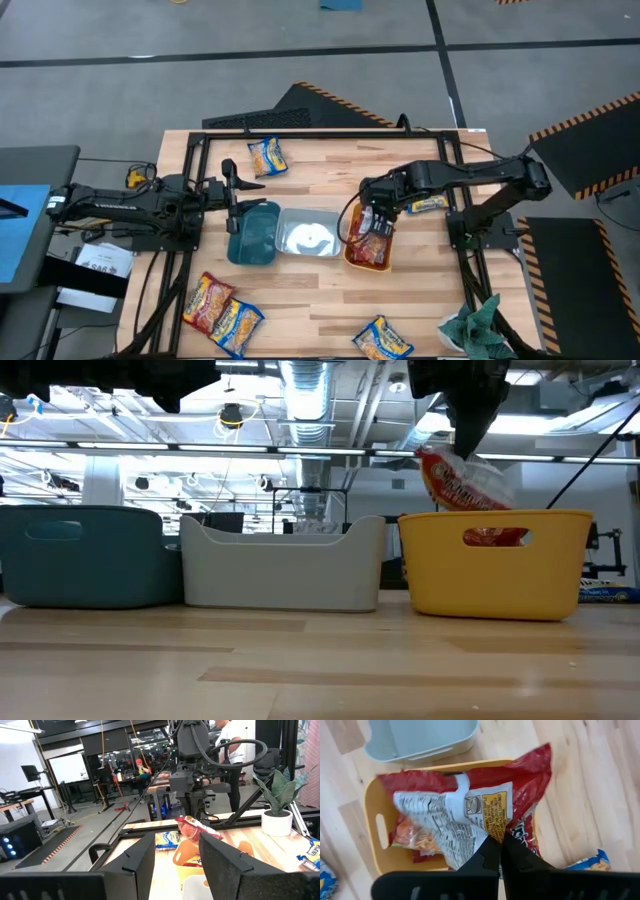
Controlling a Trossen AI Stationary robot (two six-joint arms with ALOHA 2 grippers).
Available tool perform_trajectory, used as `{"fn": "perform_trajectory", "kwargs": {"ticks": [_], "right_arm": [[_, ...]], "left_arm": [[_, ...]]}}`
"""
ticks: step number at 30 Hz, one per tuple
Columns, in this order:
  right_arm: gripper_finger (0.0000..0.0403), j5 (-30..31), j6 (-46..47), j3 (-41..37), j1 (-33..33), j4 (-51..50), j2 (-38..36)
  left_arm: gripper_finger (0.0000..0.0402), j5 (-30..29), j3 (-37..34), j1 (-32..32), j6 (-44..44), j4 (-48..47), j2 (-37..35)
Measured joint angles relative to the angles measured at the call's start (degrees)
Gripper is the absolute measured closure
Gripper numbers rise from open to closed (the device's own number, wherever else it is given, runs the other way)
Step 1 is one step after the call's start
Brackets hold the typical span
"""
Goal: Sort Maruchan noodles
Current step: Put the right red noodle pack into the yellow bin
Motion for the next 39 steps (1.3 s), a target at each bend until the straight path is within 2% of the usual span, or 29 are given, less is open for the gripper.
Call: {"fn": "perform_trajectory", "kwargs": {"ticks": [13,21,25,30,39], "right_arm": [[0.0293,-3.0,3.4,0.0,0.1,0.3,0.0],[0.0234,-3.0,-1.4,0.0,0.4,-1.6,0.0],[0.0232,-2.9,-1.7,-1.4,2.9,-2.6,-0.1],[0.0243,-3.0,2.2,-7.4,7.7,0.1,-2.3],[0.0258,-2.6,17.3,-20.8,15.8,5.8,-10.7]], "left_arm": [[0.0260,0.0,0.0,0.0,0.0,0.0,0.0],[0.0260,0.0,0.0,0.0,0.1,0.0,0.0],[0.0260,0.0,0.0,0.0,0.1,-1.1,0.0],[0.0260,0.0,0.0,0.0,-0.2,-1.8,0.0],[0.0260,0.9,0.0,0.0,-2.7,-2.2,0.0]]}}
